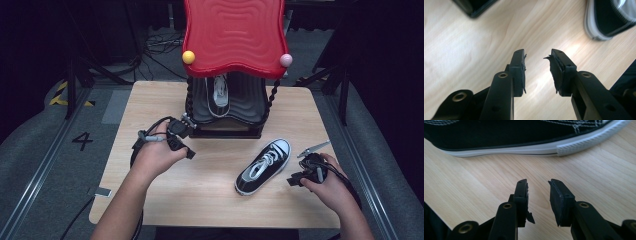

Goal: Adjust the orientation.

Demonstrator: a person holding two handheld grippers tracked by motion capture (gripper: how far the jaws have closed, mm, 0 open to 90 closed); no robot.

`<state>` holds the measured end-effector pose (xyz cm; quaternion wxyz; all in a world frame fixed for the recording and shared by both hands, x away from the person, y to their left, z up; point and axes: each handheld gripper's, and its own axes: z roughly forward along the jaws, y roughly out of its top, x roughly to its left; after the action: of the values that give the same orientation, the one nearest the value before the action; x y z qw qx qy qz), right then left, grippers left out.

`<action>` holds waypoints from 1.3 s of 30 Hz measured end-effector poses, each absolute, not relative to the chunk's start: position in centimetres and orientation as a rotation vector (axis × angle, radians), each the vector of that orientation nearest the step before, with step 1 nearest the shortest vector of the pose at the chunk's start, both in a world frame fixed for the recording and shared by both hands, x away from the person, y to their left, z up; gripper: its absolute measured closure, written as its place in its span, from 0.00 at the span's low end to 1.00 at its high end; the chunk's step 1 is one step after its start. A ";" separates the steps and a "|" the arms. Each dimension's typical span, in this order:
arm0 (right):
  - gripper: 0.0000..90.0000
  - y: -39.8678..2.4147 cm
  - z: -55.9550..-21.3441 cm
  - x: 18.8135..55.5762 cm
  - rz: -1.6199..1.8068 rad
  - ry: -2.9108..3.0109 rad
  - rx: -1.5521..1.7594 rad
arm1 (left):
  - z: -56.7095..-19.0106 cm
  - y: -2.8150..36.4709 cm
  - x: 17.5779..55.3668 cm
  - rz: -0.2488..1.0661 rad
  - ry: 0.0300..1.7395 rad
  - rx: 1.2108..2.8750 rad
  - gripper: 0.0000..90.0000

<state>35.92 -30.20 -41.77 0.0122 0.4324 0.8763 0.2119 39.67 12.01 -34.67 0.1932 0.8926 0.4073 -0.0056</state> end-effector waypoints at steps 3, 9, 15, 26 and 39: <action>0.77 -29.7 -41.3 36.0 0.682 2.746 1.334 | -35.4 13.1 39.0 -0.038 1.182 2.505 0.71; 0.80 -28.4 -39.6 35.8 0.760 2.764 1.320 | -37.2 14.7 38.8 -0.081 1.278 2.520 0.67; 0.81 -26.2 -38.2 35.4 0.849 2.804 1.227 | -38.3 16.7 38.2 -0.092 1.353 2.520 0.65; 0.76 -20.5 -36.9 35.7 0.853 2.910 0.996 | -39.9 20.4 37.4 -0.080 1.513 2.475 0.62; 0.81 -15.4 -39.7 35.5 0.669 2.936 1.016 | -40.2 20.9 37.0 -0.089 1.530 2.449 0.60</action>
<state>35.50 -15.40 -39.71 -0.0180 0.3197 0.9237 0.2105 36.99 20.95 -40.24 0.1258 0.8410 0.5252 -0.0306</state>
